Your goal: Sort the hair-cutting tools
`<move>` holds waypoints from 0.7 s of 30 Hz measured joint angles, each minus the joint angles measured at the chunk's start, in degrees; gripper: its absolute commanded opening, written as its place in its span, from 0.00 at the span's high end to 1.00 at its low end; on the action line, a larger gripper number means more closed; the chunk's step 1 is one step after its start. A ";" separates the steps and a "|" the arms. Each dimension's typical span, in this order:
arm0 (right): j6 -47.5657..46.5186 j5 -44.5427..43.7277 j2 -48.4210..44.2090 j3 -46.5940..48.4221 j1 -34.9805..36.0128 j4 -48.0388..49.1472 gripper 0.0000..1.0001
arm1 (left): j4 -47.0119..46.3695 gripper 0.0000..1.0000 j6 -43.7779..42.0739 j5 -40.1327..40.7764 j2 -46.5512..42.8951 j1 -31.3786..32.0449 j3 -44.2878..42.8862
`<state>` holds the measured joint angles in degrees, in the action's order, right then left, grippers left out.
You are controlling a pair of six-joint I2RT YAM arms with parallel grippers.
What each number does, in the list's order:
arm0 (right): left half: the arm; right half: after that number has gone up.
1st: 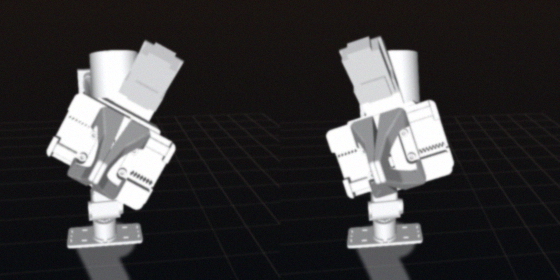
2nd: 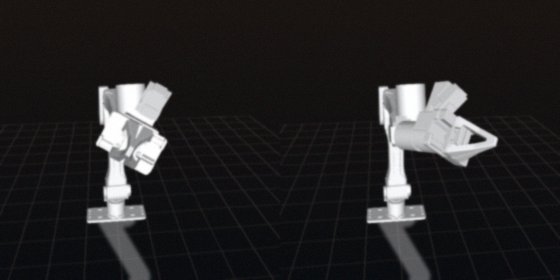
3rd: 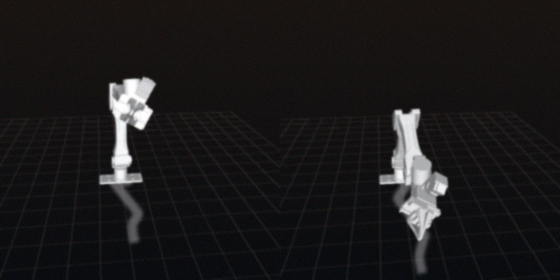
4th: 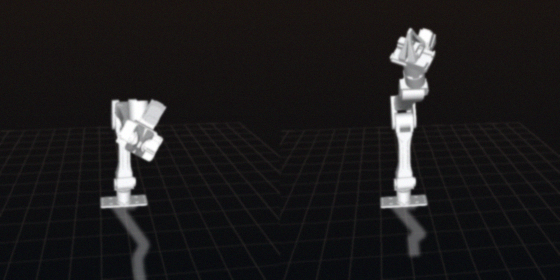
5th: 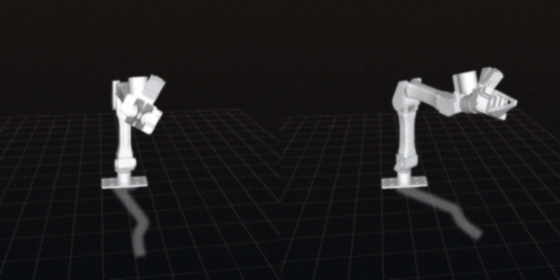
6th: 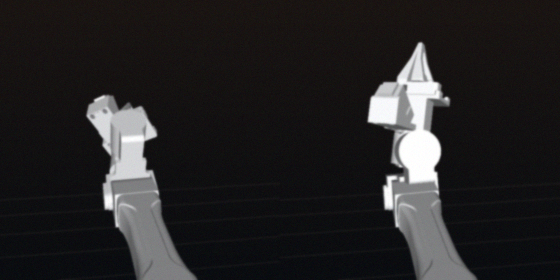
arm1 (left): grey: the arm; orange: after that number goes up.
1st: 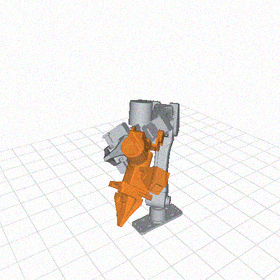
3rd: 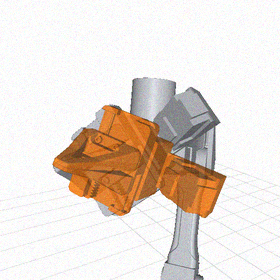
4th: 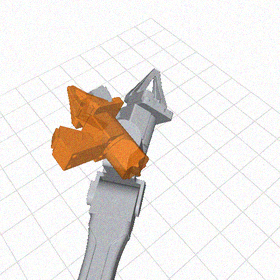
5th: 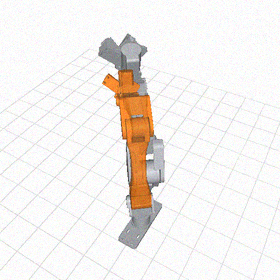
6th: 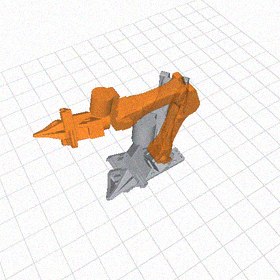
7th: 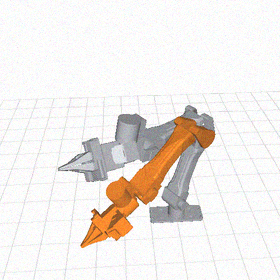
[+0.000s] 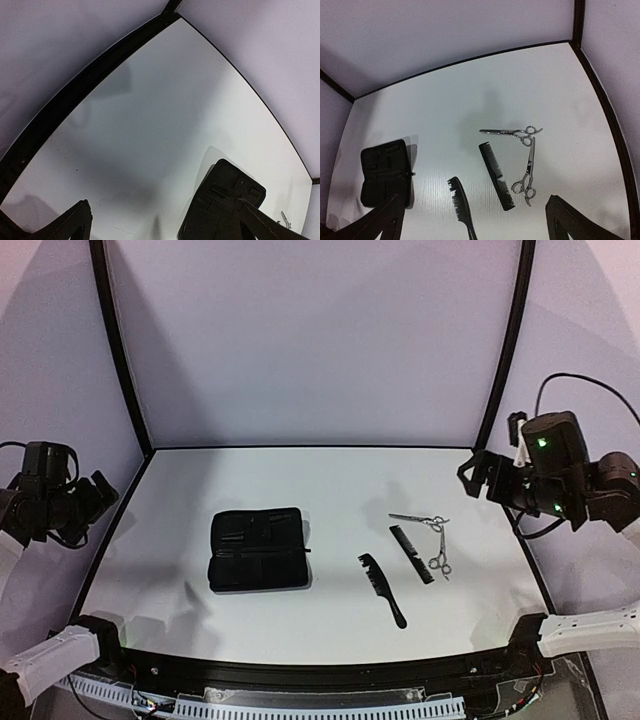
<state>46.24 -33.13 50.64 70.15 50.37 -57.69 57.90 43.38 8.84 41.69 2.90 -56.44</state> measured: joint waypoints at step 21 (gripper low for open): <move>-14.39 29.82 38.64 -4.86 -0.18 10.78 0.17 | -2.84 0.00 5.62 -3.88 2.84 0.00 7.70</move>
<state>31.85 -3.30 89.27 65.29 50.19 -46.92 55.06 49.00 4.96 44.54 2.90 -48.73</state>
